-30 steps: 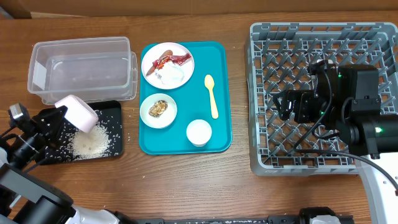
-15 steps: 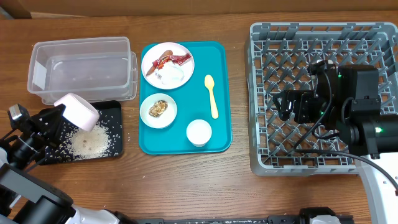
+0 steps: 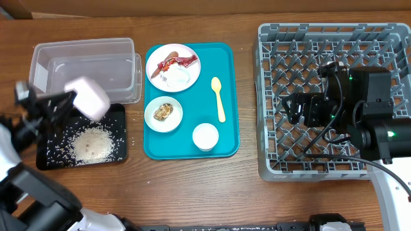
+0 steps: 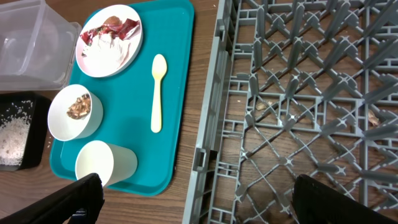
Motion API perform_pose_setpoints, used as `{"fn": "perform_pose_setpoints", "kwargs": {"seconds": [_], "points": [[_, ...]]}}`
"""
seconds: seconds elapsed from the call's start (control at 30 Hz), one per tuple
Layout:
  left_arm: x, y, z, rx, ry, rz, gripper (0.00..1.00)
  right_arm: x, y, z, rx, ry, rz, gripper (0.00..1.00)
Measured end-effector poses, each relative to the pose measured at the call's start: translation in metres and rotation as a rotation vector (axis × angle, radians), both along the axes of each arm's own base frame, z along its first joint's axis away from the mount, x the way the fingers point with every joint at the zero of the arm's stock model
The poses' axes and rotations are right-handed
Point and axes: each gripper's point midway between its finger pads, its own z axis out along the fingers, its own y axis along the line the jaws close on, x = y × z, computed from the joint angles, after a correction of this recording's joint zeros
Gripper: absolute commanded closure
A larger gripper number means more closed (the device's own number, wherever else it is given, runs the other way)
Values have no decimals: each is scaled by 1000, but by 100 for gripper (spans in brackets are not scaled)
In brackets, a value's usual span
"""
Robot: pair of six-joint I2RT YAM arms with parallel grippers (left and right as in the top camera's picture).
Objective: Sort waste into correct bins and load items into the dishwasher
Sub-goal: 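Tip the bowl with the left gripper to pour rice onto the black tray, then carry the empty bowl back and set it on the teal tray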
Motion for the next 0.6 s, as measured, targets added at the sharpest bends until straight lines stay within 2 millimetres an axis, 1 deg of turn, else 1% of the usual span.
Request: {"fn": "perform_pose_setpoints", "kwargs": {"seconds": [0.07, 0.1, 0.13, 0.2, 0.23, 0.27, 0.3, 0.37, 0.4, 0.47, 0.53, 0.6], "points": [[14, -26, 27, 101, -101, -97, 96, 0, 0, 0, 0, 0, 0, 0], [22, -45, 42, 173, -166, -163, 96, 0, 0, 0, 0, 0, -1, 0], [28, -57, 51, 224, -212, -204, 96, 0, 0, 0, 0, 0, 0, 0], [42, -88, 66, 351, -294, -298, 96, 0, 0, 0, 0, 0, 0, 0], [49, -105, 70, 421, -314, -337, 96, 0, 0, 0, 0, 0, 0, 0], [58, -127, 73, 498, -322, -372, 96, 0, 0, 0, -1, 0, 0, 0], [66, -150, 73, 577, -327, -400, 96, 0, 0, 0, 0, 0, 0, 0], [77, -185, 70, 697, -334, -421, 96, 0, 0, 0, 0, 0, 0, 0], [82, -207, 65, 766, -327, -428, 96, 0, 0, 0, 0, 0, 0, 0], [85, -244, 54, 885, -318, -431, 96, 0, 0, 0, 0, -1, 0, 0], [85, -275, 42, 1002, -306, -426, 96, 0, 0, 0, -1, 0, 0, 0], [84, -299, 28, 1113, -292, -417, 96, 0, 0, 0, 0, 0, 0, 0]]}}
